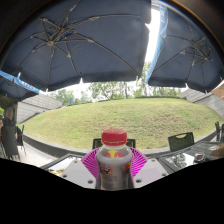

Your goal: Pour water

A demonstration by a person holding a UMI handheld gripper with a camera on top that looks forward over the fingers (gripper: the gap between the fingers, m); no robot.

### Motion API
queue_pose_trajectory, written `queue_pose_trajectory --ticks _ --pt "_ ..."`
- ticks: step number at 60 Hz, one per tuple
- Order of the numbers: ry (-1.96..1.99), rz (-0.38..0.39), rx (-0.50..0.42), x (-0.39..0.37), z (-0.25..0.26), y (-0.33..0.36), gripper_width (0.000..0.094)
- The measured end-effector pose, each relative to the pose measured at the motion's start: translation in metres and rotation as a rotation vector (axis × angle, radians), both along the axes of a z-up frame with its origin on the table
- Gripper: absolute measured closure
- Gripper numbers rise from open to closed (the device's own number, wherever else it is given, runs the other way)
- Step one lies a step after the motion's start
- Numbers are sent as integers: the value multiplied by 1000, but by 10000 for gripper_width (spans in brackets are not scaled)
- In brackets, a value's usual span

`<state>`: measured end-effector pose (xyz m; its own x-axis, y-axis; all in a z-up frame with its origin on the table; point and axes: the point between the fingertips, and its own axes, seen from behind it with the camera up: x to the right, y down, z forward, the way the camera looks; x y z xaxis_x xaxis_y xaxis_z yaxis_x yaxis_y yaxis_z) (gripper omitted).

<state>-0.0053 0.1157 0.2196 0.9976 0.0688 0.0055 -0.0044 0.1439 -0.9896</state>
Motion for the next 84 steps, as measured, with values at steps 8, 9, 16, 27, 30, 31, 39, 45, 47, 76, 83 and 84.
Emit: queue_pose_trajectory --ticks 8,9,16,27,30,31,39,45,47,76,83,84 --pt "-17 24 -142 17 -53 15 576" --pt "-24 25 -148 19 -57 16 577" --pt "-43 45 -213 21 -93 22 577" --pt "-4 55 -194 26 -98 21 562" --pt "-3 54 -190 23 -98 24 500" --pt "-2 53 -189 23 -98 24 470" --pt "-21 26 -242 33 -106 18 147" --pt "-23 -5 -267 40 -101 -3 109" --pt "-27 4 -268 43 -100 -12 108" --pt "-31 188 -312 -25 -107 -199 120" --pt "-58 210 -321 -32 -114 -207 122" --pt "-67 204 -325 -30 -117 -207 123"
